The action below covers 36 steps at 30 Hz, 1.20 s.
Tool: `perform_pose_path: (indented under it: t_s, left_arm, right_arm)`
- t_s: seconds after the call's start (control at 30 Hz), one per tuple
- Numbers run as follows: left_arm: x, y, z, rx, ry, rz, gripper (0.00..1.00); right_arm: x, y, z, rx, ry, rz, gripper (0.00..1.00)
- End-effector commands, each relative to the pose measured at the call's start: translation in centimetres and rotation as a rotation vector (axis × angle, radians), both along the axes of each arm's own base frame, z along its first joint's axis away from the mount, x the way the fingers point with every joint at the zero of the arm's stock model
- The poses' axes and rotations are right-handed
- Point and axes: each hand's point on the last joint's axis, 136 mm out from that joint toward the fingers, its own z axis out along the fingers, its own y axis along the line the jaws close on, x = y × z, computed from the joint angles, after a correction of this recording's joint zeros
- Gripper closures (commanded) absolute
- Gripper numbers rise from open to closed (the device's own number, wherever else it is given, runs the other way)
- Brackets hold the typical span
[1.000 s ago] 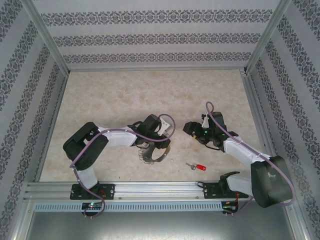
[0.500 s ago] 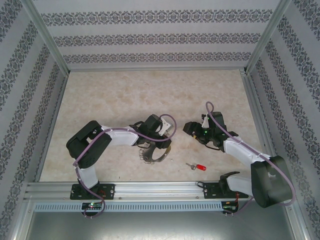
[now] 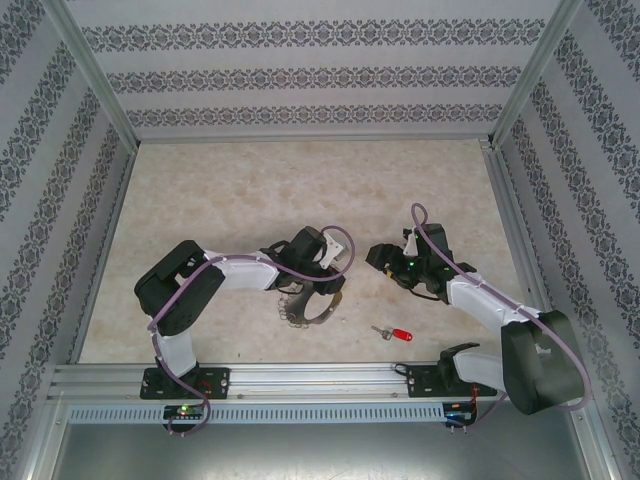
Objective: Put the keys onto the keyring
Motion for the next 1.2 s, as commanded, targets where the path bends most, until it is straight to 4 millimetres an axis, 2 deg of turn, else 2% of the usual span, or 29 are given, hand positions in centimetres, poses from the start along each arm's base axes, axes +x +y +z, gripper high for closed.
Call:
perform_pose_path:
  t_s: [0.0,0.37,0.93,1.17]
  left_arm:
    - [0.4,0.1,0.1,-0.017,-0.013,0.003,0.67]
    - [-0.2,1.3,0.3,0.0,-0.022,-0.007,0.7]
    - [-0.2,0.4,0.6,-0.033,-0.005,-0.029,0.7]
    - [-0.2,0.3,0.4,-0.036,0.0,-0.027,0.76]
  right_arm:
    - [-0.1,-0.1,-0.1,-0.004,-0.001,0.011,0.26]
    - [0.1,0.0,0.0,-0.001,-0.003,0.015,0.26]
    - [0.0,-0.1,-0.4,-0.007,0.007,0.017,0.25]
    - [-0.1,-0.1,-0.5,-0.009,0.009,0.017,0.25]
